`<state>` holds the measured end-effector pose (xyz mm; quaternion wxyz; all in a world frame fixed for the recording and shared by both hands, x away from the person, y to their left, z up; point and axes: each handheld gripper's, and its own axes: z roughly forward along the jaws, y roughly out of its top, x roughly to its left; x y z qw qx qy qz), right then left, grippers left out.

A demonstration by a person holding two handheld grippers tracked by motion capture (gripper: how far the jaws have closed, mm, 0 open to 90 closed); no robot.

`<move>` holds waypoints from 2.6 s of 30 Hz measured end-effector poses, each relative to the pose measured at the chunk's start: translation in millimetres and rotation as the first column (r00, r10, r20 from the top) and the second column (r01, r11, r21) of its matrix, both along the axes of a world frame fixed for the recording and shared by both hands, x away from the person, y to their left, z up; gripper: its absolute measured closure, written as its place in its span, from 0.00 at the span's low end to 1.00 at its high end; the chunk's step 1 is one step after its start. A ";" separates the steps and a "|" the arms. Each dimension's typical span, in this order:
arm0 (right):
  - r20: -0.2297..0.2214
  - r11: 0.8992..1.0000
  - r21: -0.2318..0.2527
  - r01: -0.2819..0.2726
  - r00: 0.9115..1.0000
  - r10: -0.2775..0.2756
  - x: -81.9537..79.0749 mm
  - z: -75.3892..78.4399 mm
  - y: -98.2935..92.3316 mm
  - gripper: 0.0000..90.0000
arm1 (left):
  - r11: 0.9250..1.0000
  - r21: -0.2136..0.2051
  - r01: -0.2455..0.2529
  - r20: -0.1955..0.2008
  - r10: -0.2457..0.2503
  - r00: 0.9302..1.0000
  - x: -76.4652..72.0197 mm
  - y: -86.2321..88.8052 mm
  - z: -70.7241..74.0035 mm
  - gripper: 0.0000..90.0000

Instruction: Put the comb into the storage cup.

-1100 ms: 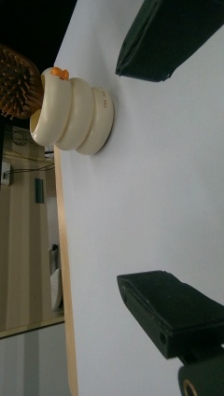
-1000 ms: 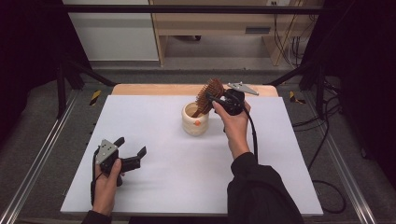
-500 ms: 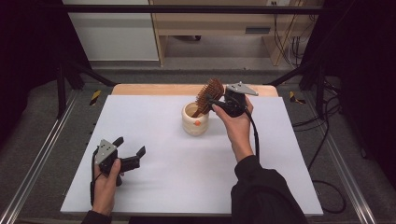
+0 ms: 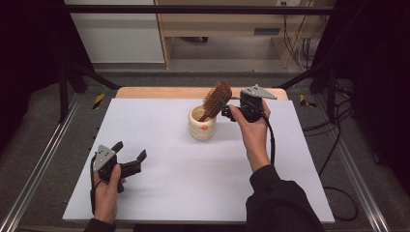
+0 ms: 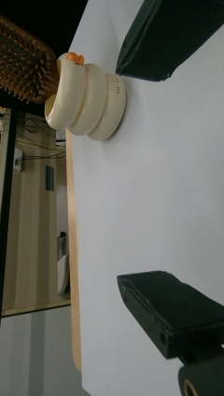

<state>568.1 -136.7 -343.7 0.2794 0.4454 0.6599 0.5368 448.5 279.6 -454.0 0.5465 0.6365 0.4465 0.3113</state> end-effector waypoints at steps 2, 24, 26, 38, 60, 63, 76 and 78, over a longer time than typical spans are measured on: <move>0.003 1.000 0.008 -0.007 1.000 0.007 -2.8 0.7 -3.9 0.12 | 1.000 0.005 -0.002 0.004 0.002 1.000 -0.9 2.3 1.2 0.02; 0.055 0.995 0.066 -0.071 0.996 0.067 -33.8 23.6 -62.4 0.10 | 1.000 0.015 -0.002 0.057 0.001 0.998 -39.8 30.5 14.5 0.02; 0.067 0.996 0.059 -0.066 0.996 0.062 -38.7 25.4 -65.9 0.09 | 1.000 0.014 -0.003 0.068 0.002 0.998 -39.5 31.4 15.8 0.02; 0.106 0.996 0.046 -0.074 0.992 0.068 -58.9 26.0 -76.5 0.04 | 1.000 -0.006 -0.019 0.065 0.020 0.998 -34.5 37.8 14.4 0.02; 0.182 0.999 0.042 -0.002 0.983 -0.006 -86.3 20.8 -112.9 0.03 | 1.000 -0.010 -0.016 0.066 0.017 0.998 -33.0 41.1 14.3 0.02; 0.176 0.999 0.045 -0.003 0.984 -0.005 -87.5 17.8 -114.4 0.03 | 1.000 0.002 -0.023 0.071 0.023 0.997 -33.6 42.1 15.2 0.02; 0.170 0.998 0.061 0.002 0.985 -0.013 -100.1 3.5 -124.0 0.03 | 0.999 0.044 0.005 0.083 -0.009 0.997 -42.1 40.3 20.4 0.01; 0.170 0.998 0.060 0.009 0.985 -0.019 -102.7 0.7 -126.7 0.03 | 0.998 0.058 0.011 0.087 -0.016 0.996 -44.7 40.1 20.9 0.01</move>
